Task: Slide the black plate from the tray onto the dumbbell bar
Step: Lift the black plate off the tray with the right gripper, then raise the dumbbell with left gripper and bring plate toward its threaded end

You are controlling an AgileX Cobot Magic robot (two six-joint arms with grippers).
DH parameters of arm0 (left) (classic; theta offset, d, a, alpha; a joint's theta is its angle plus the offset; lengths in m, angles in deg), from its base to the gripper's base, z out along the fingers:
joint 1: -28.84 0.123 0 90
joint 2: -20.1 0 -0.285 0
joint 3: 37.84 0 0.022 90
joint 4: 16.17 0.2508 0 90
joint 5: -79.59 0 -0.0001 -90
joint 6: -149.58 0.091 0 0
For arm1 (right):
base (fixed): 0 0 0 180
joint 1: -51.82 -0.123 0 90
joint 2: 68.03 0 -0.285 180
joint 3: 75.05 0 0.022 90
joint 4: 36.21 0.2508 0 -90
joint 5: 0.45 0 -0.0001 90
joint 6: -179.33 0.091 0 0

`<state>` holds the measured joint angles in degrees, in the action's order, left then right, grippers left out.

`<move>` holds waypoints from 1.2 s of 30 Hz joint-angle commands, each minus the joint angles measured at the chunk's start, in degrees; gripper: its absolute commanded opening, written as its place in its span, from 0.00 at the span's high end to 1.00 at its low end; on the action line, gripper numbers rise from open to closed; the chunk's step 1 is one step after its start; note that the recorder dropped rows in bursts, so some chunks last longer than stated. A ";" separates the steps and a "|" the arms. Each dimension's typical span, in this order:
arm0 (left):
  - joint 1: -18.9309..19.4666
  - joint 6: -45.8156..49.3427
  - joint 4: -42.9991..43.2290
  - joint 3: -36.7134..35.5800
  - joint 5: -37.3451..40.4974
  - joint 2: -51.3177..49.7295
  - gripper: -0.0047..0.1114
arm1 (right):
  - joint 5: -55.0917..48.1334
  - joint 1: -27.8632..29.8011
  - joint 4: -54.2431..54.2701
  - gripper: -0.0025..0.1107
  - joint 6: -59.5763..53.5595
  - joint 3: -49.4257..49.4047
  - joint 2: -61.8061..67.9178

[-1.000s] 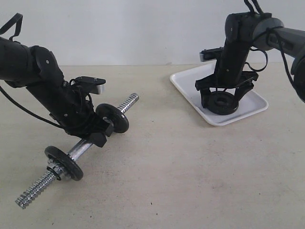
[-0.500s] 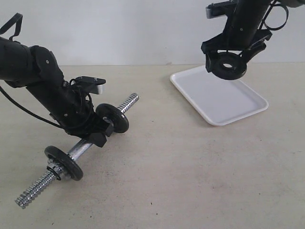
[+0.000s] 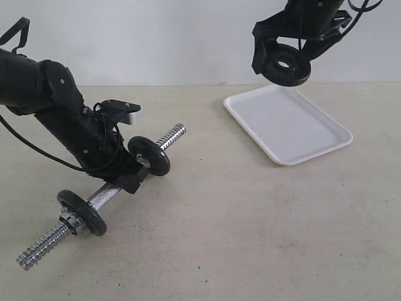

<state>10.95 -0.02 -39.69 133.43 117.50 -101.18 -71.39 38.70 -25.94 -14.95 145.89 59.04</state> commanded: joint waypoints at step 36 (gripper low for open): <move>-0.17 6.22 -2.61 -0.99 -6.68 9.82 0.92 | 29.32 -0.02 50.21 0.98 -54.96 -43.57 -26.34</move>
<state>10.95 4.68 -39.33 131.98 115.38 -94.83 -42.44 38.67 20.57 -66.36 102.33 34.05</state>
